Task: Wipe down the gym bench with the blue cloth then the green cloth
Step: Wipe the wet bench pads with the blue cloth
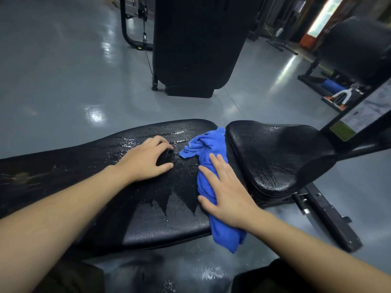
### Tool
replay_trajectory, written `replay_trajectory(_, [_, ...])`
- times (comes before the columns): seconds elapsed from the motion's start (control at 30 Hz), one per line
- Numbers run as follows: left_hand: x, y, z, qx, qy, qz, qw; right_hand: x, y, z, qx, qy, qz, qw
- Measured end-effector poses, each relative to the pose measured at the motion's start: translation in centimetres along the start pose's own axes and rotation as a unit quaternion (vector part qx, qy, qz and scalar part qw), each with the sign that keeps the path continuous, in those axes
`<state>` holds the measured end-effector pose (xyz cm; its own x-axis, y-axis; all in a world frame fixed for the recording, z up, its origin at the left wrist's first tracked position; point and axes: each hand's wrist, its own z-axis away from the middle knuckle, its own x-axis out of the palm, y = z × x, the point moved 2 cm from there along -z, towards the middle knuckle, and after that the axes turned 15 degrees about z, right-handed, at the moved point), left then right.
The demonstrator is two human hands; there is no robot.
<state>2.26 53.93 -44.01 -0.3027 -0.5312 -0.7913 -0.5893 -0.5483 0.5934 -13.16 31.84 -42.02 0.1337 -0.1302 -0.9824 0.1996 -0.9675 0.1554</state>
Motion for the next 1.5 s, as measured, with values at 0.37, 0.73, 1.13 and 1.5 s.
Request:
replay_trajectory(0.37, [-0.1, 0.1, 0.7, -0.006, -0.008, 0.003, 1.0, 0.2, 4.1, -6.4, 0.132, 0.027, -0.06, 0.989])
replay_trajectory(0.73, [0.0, 0.3, 0.4, -0.02, -0.021, 0.01, 1.0, -0.6, 1.9, 1.6, 0.217, 0.037, -0.155, 0.963])
replay_trajectory(1.13, [0.0, 0.3, 0.6, -0.027, -0.013, 0.02, 0.999, 1.0, -0.4, 6.4, 0.258, 0.147, -0.251, 0.921])
replay_trajectory(1.5, [0.2, 0.3, 0.3, -0.026, -0.001, 0.025, 0.999, -0.2, 5.2, 0.0, 0.096, 0.043, -0.119, 0.987])
